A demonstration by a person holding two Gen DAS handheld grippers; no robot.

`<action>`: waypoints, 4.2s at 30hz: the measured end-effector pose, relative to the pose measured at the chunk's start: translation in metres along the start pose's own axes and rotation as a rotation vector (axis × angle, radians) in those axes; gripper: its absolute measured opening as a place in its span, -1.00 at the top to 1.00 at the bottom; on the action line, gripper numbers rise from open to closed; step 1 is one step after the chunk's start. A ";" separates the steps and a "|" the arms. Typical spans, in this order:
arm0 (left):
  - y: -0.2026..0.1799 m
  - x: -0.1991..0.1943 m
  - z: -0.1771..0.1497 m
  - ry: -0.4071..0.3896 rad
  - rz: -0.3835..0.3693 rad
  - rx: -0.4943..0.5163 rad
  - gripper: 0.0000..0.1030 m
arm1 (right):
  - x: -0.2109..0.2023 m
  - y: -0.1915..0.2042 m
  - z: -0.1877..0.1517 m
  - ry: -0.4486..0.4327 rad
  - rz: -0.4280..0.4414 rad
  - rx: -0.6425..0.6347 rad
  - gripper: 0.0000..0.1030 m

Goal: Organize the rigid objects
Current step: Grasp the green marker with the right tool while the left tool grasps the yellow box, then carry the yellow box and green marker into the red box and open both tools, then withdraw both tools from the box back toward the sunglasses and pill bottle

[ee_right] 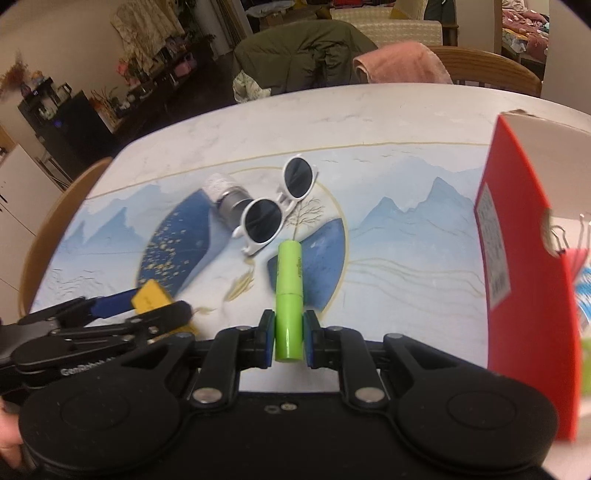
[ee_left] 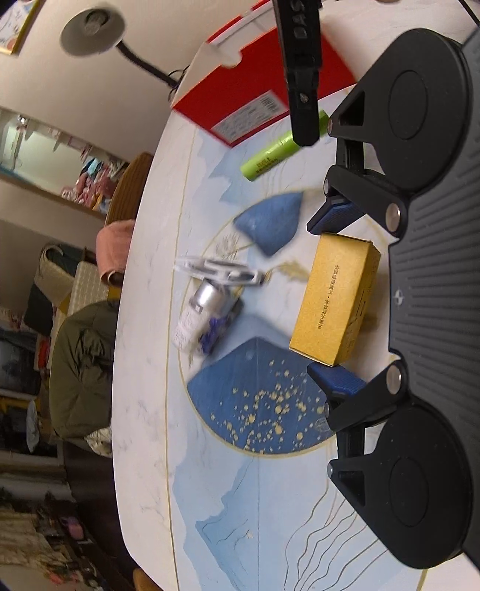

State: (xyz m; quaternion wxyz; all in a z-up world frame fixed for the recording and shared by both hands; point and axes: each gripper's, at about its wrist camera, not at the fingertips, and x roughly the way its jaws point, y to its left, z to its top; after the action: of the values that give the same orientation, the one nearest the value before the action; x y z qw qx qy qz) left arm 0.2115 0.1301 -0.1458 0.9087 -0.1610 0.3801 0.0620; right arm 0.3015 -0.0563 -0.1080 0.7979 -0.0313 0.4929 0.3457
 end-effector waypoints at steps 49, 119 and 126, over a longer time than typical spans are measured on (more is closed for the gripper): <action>-0.296 0.006 0.060 -0.049 -0.222 0.327 -0.46 | -0.176 -0.225 -0.016 -0.194 -0.130 0.148 0.71; -0.355 0.074 0.058 0.161 -0.207 0.296 -0.48 | -0.140 -0.265 0.015 -0.052 -0.135 -0.018 0.09; -0.329 0.038 0.054 0.095 -0.183 0.256 -0.48 | -0.164 -0.240 0.008 -0.099 -0.096 -0.064 -0.20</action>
State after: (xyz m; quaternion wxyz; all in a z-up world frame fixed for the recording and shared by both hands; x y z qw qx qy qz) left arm 0.3519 -0.1609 -0.0560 0.9046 -0.0808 0.4112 -0.0774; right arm 0.4019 -0.3209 -0.0408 0.8354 -0.0635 0.4395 0.3238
